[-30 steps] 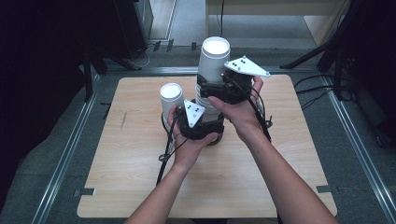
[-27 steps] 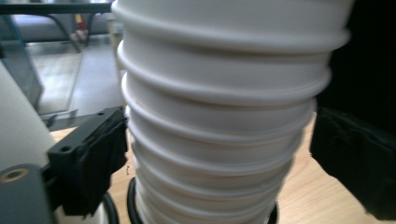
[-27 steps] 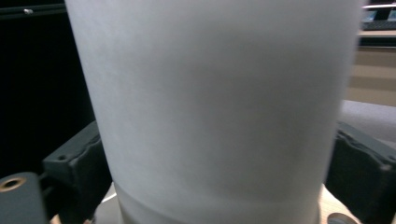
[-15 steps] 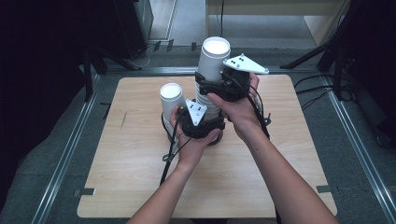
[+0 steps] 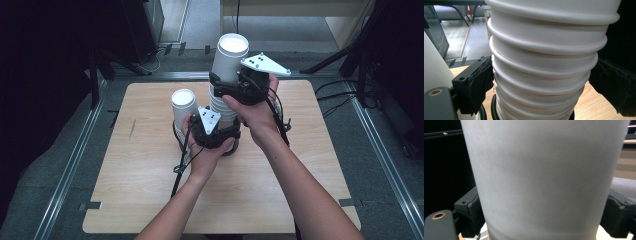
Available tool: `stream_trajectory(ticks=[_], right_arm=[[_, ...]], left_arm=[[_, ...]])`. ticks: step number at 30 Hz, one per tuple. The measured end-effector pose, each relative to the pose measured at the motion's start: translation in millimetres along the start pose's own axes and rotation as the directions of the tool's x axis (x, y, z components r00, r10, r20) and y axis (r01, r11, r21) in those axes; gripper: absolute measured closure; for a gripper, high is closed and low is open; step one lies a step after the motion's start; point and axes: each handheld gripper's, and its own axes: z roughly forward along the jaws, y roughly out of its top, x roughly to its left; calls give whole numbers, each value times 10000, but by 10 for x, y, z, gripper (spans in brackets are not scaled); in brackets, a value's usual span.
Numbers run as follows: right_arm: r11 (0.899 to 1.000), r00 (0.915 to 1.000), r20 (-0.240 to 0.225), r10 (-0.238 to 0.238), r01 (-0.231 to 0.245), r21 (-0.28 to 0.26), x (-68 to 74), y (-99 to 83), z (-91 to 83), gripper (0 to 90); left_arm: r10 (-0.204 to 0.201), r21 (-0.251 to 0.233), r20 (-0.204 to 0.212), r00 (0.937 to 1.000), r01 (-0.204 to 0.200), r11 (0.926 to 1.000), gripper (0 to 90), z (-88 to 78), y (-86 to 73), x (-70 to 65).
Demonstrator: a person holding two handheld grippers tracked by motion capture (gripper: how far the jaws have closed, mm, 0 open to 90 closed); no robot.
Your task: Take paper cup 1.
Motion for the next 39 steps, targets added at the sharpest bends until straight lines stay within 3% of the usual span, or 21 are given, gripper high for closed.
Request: stream_trajectory(ticks=[7, 10, 16, 22, 26, 39], right_arm=[[9986, 9994, 46, -333, 334, -399, 35, 86, -31, 123], [9939, 9982, 301, -524, 551, -955, 47, 153, -72, 130], [9885, 9959, 596, -676, 749, -1312, 65, 234, -147, 132], [9864, 9951, 795, -585, 699, -1489, 98, 303, -204, 134], [9863, 9987, 437, -259, 326, -1618, 82, 405, -270, 135], [9758, 9992, 391, -18, 103, -2183, -25, 613, -570, 140]], left_arm=[[3, 64, 29, 10000, -3, 10000, 68, -5, 4, 7], [27, 75, 56, 10000, -27, 10000, 70, -9, 2, 11], [24, 72, 59, 10000, -25, 10000, 70, -8, 2, 10], [-3, 85, 61, 10000, 2, 10000, 70, -8, 4, 8], [2, 80, 48, 10000, -3, 10000, 70, -9, 3, 8], [-2, 89, 40, 10000, 1, 10000, 70, -8, 3, 7]])
